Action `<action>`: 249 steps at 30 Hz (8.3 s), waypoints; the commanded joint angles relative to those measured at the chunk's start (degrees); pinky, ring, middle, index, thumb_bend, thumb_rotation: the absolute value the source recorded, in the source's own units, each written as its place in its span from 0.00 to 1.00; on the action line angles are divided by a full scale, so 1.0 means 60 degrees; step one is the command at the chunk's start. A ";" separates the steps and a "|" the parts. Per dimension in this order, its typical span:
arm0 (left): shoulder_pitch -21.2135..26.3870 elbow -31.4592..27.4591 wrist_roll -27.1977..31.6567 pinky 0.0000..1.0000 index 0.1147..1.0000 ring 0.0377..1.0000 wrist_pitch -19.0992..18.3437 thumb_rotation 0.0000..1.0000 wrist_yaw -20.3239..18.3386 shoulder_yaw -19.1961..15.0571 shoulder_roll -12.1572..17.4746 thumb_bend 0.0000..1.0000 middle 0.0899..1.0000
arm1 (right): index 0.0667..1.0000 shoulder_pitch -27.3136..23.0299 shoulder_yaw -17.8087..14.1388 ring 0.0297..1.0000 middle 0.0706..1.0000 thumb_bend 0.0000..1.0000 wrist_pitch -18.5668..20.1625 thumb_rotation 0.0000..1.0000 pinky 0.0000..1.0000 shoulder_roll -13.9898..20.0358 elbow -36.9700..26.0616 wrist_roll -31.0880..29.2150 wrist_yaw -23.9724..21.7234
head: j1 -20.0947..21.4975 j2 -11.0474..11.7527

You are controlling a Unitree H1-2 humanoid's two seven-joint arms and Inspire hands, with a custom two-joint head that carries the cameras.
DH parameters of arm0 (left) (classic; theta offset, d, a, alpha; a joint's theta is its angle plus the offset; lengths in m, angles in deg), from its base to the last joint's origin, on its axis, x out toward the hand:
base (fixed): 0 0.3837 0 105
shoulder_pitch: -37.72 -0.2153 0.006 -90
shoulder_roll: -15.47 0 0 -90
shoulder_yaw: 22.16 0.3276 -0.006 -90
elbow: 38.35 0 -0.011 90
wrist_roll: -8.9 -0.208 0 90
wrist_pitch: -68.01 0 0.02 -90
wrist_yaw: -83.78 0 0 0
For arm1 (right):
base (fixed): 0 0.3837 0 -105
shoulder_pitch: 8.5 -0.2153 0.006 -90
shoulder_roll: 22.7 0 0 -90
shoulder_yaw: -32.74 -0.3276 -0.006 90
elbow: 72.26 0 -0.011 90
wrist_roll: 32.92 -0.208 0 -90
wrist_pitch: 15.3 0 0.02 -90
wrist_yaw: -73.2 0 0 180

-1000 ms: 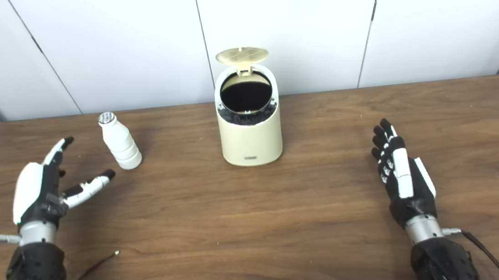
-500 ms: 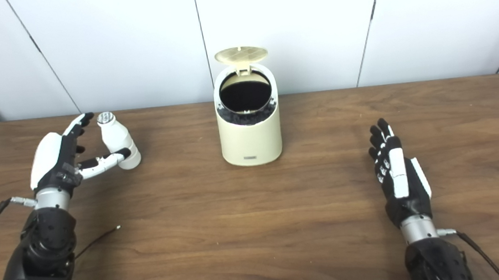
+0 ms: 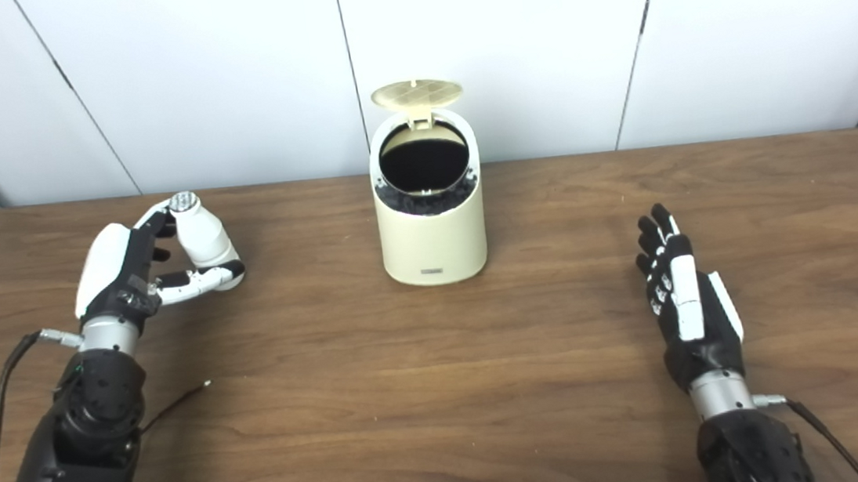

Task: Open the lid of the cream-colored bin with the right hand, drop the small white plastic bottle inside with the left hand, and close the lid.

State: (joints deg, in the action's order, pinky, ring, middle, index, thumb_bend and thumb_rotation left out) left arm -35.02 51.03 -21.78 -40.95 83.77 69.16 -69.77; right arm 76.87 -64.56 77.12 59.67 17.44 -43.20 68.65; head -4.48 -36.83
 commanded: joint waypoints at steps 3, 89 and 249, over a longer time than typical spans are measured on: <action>0.0489 0.0006 -0.0288 0.73 0.84 0.83 0.0269 0.28 0.0227 0.0055 0.0345 0.86 0.82 | 0.99 -0.0005 0.0042 1.00 0.98 0.63 0.0121 1.00 1.00 -0.0024 -0.0155 0.0021 0.0026 | -0.0004 -0.0013; 0.2120 -0.1013 -0.1601 0.32 0.45 0.40 0.3744 0.00 0.1934 0.1660 -0.3120 0.47 0.47 | 1.00 0.0182 0.0485 1.00 0.99 0.64 0.0387 0.98 1.00 -0.0171 -0.0444 0.0363 0.0228 | 0.0341 0.0086; -0.2623 -0.0748 0.2667 0.84 0.92 0.88 0.2872 1.00 0.0849 0.0161 -0.3296 0.59 0.90 | 0.90 -0.4964 0.2587 0.96 0.94 0.64 0.3006 1.00 0.92 0.1267 -0.2025 0.3799 -0.0832 | 0.1038 -0.0036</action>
State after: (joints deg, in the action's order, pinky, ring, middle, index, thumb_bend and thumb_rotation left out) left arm -50.72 46.03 -5.80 -24.87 88.56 69.49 -89.14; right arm 51.08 -48.94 96.26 67.02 5.45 -21.38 63.69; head 1.67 -37.00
